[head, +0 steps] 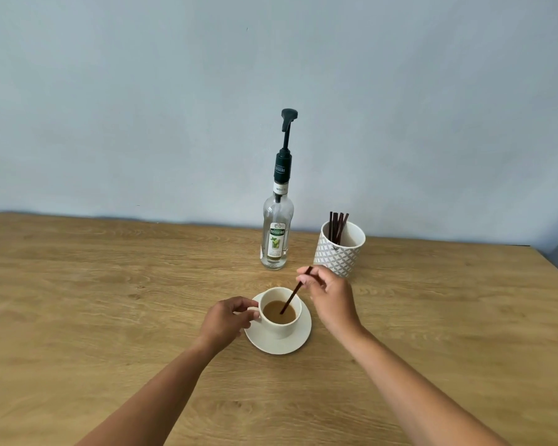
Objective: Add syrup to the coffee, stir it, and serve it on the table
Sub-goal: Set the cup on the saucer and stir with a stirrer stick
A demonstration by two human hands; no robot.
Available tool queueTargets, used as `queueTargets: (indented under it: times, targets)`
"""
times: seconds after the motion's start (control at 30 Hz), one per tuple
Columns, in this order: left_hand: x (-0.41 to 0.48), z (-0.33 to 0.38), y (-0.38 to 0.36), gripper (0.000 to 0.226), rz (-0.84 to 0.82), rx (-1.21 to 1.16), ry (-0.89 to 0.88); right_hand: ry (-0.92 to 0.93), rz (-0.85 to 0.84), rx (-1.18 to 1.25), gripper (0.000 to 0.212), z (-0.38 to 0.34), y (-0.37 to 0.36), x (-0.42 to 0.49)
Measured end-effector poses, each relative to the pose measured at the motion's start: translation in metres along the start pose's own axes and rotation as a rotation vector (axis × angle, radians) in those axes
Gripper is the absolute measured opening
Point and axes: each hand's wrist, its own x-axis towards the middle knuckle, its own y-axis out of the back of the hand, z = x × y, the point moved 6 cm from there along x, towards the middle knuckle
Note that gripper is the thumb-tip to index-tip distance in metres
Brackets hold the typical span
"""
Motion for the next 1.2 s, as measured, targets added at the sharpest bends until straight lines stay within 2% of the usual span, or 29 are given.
queueTargets:
  times: [0.3,0.6,0.87,0.97,1.2]
  targets:
    - [-0.001,-0.004,-0.003,0.014,0.01,-0.014,0.013,0.164,-0.098,-0.292,0.009,0.005,-0.017,-0.027]
    - [0.001,-0.006,-0.004,0.014,0.018,-0.013,0.012,0.273,-0.067,-0.489,0.008,0.001,-0.012,-0.028]
    - [0.003,-0.009,-0.004,0.015,0.029,-0.015,0.02,0.253,-0.146,-0.402,0.013,-0.003,-0.023,-0.035]
    - [0.003,-0.009,-0.004,0.017,0.03,-0.004,0.019,0.235,-0.133,-0.454,0.014,-0.001,-0.024,-0.032]
    - [0.003,-0.009,-0.004,0.016,0.032,-0.001,0.017,0.325,-0.084,-0.607,0.022,-0.005,-0.012,-0.031]
